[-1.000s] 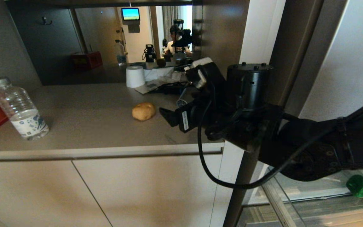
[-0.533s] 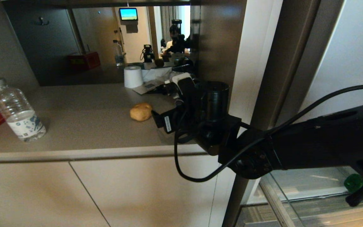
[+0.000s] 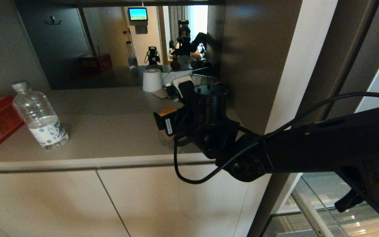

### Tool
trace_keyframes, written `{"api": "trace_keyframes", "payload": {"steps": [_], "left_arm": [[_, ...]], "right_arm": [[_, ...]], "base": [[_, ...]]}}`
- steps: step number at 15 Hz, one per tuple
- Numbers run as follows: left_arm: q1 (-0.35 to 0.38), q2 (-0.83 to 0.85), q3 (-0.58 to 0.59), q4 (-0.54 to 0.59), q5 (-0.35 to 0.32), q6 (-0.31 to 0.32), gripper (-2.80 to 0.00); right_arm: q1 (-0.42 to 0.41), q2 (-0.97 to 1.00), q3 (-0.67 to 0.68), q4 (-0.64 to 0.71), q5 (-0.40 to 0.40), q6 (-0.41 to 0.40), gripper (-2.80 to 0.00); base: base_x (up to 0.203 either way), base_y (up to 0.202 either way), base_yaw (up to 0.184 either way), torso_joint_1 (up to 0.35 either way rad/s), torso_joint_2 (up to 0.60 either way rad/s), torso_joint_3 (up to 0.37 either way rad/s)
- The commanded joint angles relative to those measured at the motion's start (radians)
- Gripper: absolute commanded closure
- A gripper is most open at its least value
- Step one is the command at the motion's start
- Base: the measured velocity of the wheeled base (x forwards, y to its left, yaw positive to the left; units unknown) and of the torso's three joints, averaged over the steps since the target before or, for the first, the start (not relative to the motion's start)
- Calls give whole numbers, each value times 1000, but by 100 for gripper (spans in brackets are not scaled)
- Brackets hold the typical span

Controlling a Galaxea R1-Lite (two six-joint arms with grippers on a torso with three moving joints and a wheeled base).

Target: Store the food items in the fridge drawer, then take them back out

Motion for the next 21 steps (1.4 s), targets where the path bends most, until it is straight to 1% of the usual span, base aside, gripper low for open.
{"api": "trace_keyframes", "payload": {"steps": [1,5,6,10,12,14,19,21], "left_arm": [[1,2,0,0,-1,0,0],[1,2,0,0,0,0,0],[1,2,0,0,-1,0,0],[1,2,0,0,-1,0,0],[1,2,0,0,-1,0,0],[1,2,0,0,1,0,0],[1,2,0,0,-1,-1,0],[1,2,0,0,-1,-1,0]], "right_arm": [[-1,43,-52,-4,-2,-1,-280],[-35,159,-268,41,-4,0,-280],[-57,183,-298,56,0,0,-280],[-80,220,-302,60,9,7,-280],[-95,242,-302,16,13,14,-280],[-99,262,-302,-44,49,15,-280],[-99,284,-302,-47,94,16,-280],[-98,290,-302,-46,98,15,-280]], "base": [[0,67,2,2,6,2],[0,0,0,0,0,0],[0,0,0,0,0,0],[0,0,0,0,0,0],[0,0,0,0,0,0],[0,0,0,0,0,0],[0,0,0,0,0,0],[0,0,0,0,0,0]]}}
